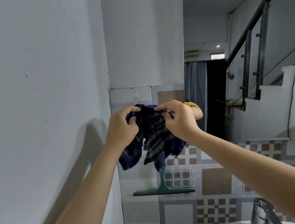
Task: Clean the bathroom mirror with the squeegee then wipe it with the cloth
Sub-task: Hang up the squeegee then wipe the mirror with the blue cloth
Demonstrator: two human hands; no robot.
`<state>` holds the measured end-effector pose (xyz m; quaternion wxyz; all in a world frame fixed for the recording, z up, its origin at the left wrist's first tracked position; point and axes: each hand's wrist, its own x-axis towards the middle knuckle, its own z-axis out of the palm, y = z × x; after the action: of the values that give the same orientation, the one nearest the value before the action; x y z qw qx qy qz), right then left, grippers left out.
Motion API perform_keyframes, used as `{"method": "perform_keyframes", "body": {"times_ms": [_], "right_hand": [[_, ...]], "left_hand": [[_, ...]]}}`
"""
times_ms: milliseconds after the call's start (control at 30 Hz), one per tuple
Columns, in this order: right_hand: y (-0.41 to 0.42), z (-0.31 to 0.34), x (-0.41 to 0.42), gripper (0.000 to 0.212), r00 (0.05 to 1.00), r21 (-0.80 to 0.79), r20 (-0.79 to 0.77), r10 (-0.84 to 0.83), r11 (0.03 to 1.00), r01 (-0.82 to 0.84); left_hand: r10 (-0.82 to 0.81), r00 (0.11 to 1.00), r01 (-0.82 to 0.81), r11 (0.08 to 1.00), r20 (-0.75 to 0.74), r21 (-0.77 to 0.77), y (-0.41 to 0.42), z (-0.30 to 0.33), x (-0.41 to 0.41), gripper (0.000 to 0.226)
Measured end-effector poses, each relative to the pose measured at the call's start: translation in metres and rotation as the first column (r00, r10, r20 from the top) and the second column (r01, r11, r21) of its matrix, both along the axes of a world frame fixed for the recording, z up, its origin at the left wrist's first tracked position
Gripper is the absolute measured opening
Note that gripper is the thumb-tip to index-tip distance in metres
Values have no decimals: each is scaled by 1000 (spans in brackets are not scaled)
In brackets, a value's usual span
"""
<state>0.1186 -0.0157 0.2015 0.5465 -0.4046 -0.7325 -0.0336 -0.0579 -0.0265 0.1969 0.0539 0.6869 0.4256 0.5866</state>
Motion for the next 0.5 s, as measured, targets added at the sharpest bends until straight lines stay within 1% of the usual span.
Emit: {"method": "perform_keyframes", "body": {"times_ms": [100, 167, 233, 300, 367, 400, 500], "right_hand": [[13, 12, -3, 36, 988, 73, 141, -55, 996, 45], [23, 22, -7, 38, 969, 141, 226, -99, 988, 68], [33, 33, -13, 35, 942, 237, 306, -136, 969, 63], [43, 43, -20, 29, 909, 304, 385, -160, 952, 39], [54, 54, -26, 26, 879, 332, 436, -192, 942, 41], [61, 59, -28, 28, 867, 337, 451, -211, 940, 53], [82, 70, -34, 35, 841, 306, 475, -257, 945, 116]], "left_hand": [[58, 998, -58, 998, 5, 14, 9, 6, -2, 29], [106, 994, -105, 994, -34, 31, 17, 15, -3, 29], [159, 984, -156, 987, -86, 36, 26, 25, -4, 33], [176, 977, -173, 984, -120, 40, 35, 36, -7, 31], [189, 968, -179, 981, -162, 73, 45, 46, -10, 25], [212, 959, -201, 976, -186, 79, 51, 51, -11, 26], [309, 920, -311, 950, -241, 31, 69, 58, -14, 38]]}}
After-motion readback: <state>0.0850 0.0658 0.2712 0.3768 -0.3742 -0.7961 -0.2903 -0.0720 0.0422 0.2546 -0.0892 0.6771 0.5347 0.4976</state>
